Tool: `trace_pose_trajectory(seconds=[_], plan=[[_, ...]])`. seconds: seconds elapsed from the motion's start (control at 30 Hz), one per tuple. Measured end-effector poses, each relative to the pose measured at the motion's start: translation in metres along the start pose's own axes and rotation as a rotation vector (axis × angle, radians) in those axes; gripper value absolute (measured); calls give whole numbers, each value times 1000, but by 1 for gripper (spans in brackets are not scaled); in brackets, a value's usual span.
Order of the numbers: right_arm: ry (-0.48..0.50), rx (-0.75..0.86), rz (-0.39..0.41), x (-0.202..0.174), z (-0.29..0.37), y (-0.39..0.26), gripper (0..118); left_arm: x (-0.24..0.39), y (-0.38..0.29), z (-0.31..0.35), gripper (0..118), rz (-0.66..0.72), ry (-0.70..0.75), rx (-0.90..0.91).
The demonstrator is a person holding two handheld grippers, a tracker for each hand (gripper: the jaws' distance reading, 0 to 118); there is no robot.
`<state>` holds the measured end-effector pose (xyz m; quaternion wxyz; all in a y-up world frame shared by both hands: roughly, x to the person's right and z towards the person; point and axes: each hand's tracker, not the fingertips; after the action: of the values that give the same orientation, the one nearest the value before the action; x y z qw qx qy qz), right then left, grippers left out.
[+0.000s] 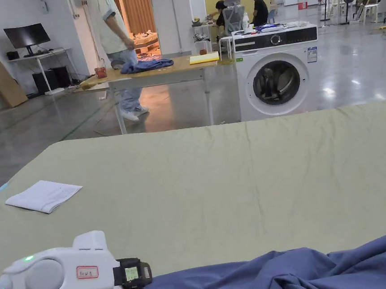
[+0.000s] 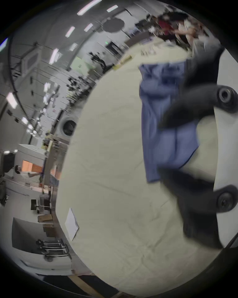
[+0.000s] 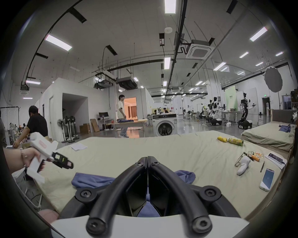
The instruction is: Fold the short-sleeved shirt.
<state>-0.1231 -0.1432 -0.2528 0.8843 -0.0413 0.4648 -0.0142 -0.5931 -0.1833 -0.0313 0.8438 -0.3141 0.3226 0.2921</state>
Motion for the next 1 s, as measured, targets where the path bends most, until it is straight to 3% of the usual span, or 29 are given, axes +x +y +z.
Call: trace_pose_trajectory(seconds=[0.03, 0.07, 0.17, 0.27, 0.33, 0.37, 0.43, 0.47, 0.5, 0.57, 0.63, 0.7, 0.77, 0.87, 0.9, 0.93, 0.97, 1.0], plan=[[1, -18, 10, 1, -2, -4, 0, -4, 0, -19, 83, -35, 50, -18], [-2, -34, 18, 1, -5, -8, 0, -10, 0, -36, 101, -52, 97, -35], [-9, -83, 17, 5, -14, -19, 0, -14, -3, -79, 102, -123, 148, -29], [-18, -118, 5, 8, -21, -25, 0, -28, -19, -125, 105, -146, 142, -156], [-22, -131, -1, 9, -24, -27, 0, -15, -23, -126, 108, -254, 142, -54], [-22, -133, -2, 9, -25, -28, 0, -8, -22, -127, 106, -273, 206, -94], [-24, -136, -1, 10, -26, -31, 0, 12, -30, -110, 67, -337, 174, -16], [-25, -137, -2, 11, -28, -32, 0, 22, -36, -103, 38, -393, 168, 18], [-25, -139, -9, 14, -29, -33, 0, 30, -42, -97, 1, -423, 148, 31], [-25, -154, -43, 19, -34, -34, 0, 45, -50, -84, 0, -443, 119, 52], [-23, -150, -75, 30, -41, -32, 0, 53, -57, -70, 0, -378, -7, 85], [17, -167, -165, 53, -57, -26, 0, 59, -63, -41, 0, -314, -29, 248], [44, -276, -255, 83, -87, -20, 0, 62, -70, -12, 0, -245, -63, 412], [2, -455, -341, 122, -142, -20, 0, 64, -74, 19, 0, -152, -126, 498], [-3, -501, -351, 134, -161, -22, 6, 66, -76, 24, 0, -146, -136, 502], [-26, -566, -299, 141, -177, -22, 22, 67, -76, 28, 0, -162, -133, 491], [-21, -607, -249, 146, -195, -25, 53, 73, -75, 34, 0, -164, -130, 491], [-31, -668, -226, 150, -211, -28, 95, 76, -77, 37, 0, -169, -126, 494]])
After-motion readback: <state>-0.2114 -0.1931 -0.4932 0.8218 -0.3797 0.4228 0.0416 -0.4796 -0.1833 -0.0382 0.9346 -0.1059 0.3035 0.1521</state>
